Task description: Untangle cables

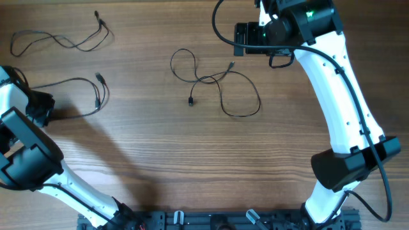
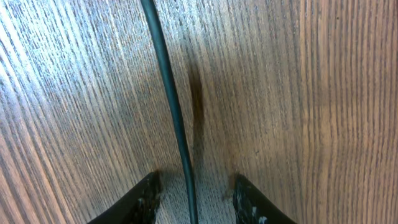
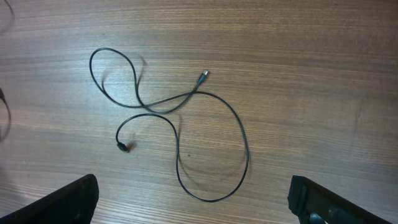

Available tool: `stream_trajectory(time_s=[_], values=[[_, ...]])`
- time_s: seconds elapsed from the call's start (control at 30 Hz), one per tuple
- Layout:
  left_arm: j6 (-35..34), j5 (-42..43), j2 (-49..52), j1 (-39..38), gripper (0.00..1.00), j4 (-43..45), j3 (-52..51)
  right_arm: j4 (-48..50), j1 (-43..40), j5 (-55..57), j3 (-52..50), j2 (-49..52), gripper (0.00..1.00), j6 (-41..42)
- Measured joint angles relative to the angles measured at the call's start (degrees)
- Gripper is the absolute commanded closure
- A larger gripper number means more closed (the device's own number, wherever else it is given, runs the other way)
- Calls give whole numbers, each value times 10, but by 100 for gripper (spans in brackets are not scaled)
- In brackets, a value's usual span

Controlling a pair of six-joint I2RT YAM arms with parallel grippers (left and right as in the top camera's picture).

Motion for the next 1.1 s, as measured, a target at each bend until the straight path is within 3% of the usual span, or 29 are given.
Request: stream_trajectory(time_s=[0.13, 0.17, 0.2, 0.23, 0.5, 0.67, 0.77, 0.8, 0.87, 0.93, 0.97, 1.0, 1.1], values=[[0, -12, -5, -1, 59, 10, -10, 0, 0, 0, 0, 0, 0, 0], [0, -13, -5, -1, 65, 10, -10, 0, 0, 0, 0, 0, 0, 0], [0, -25, -2, -3, 87, 8, -10, 0, 0, 0, 0, 0, 0, 0], [3, -31, -1, -4, 95, 5, -9, 0, 0, 0, 0, 0, 0, 0], [32, -31, 11, -1, 96, 101, -11, 0, 0, 0, 0, 0, 0, 0], [78, 68, 26, 3, 96, 198, -14, 0, 0, 0, 0, 0, 0, 0], [82, 139, 38, 4, 96, 199, 3, 0, 0, 0, 0, 0, 0, 0], [83, 152, 42, 4, 69, 192, 12, 0, 0, 0, 0, 0, 0, 0], [86, 169, 46, 4, 57, 183, 21, 0, 0, 0, 0, 0, 0, 0], [89, 183, 46, 3, 37, 172, 31, 0, 0, 0, 0, 0, 0, 0], [88, 189, 46, 3, 22, 169, 33, 0, 0, 0, 0, 0, 0, 0], [93, 192, 45, 2, 16, 155, 39, 0, 0, 0, 0, 0, 0, 0], [95, 195, 35, 1, 13, 105, 49, 1, 0, 0, 0, 0, 0, 0]])
